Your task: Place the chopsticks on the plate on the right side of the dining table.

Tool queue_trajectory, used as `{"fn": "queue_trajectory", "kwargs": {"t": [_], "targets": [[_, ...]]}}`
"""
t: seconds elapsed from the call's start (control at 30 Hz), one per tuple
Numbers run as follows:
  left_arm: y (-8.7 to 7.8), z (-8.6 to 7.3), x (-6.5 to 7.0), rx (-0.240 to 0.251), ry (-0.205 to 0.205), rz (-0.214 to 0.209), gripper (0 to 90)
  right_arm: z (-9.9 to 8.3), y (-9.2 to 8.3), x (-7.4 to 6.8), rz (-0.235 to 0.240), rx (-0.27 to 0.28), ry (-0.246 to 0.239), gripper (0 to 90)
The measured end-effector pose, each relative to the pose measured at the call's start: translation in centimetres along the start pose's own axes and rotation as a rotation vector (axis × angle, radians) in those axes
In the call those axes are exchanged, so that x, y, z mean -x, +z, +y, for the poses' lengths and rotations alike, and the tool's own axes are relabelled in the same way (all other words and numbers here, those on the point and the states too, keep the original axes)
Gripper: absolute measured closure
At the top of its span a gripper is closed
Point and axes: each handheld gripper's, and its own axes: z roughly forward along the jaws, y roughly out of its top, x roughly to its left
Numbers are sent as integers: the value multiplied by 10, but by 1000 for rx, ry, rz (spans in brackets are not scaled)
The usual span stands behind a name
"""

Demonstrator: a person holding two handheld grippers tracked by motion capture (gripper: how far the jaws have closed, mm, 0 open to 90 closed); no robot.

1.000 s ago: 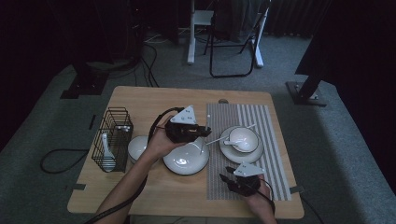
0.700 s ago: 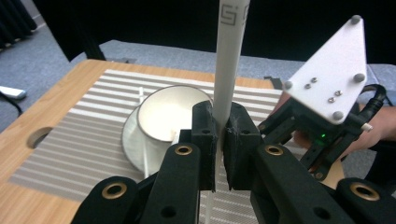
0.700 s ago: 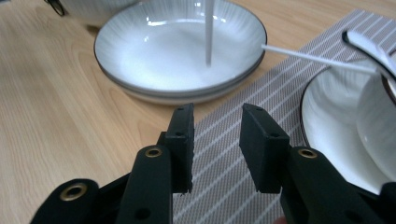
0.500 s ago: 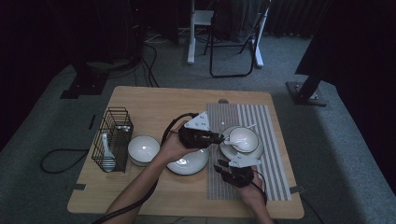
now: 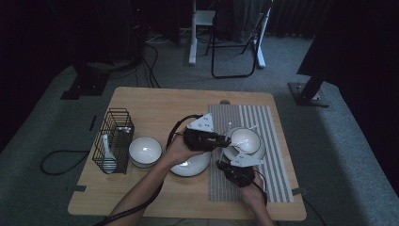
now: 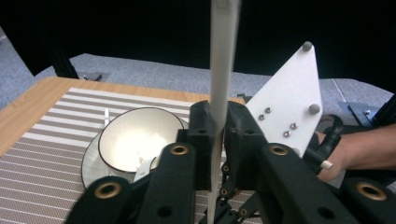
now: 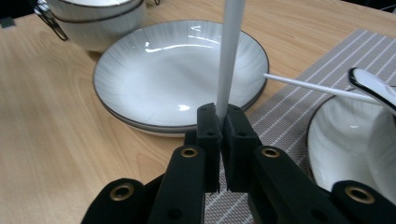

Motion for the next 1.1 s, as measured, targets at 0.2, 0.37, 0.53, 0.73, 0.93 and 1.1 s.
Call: {"fn": "queue_trajectory", "kwargs": {"t": [0.2, 0.37, 0.53, 0.73, 0.93, 1.1], "targets": [[10, -20, -2, -8, -34, -15, 790, 4, -4, 2, 4, 25, 18, 872], [18, -35, -2, -20, -60, -28, 791, 7, -8, 4, 6, 42, 42, 873], [23, -39, -2, -24, -64, -29, 824, 7, -9, 3, 8, 46, 41, 873], [23, -37, 0, -26, -52, 7, 859, 6, -10, 1, 6, 55, 40, 855], [28, -34, 1, -44, -40, 30, 860, 10, -14, -6, -10, 45, -2, 778], [37, -34, 4, -54, -40, 22, 860, 17, -14, -14, 13, 66, -32, 778]]}}
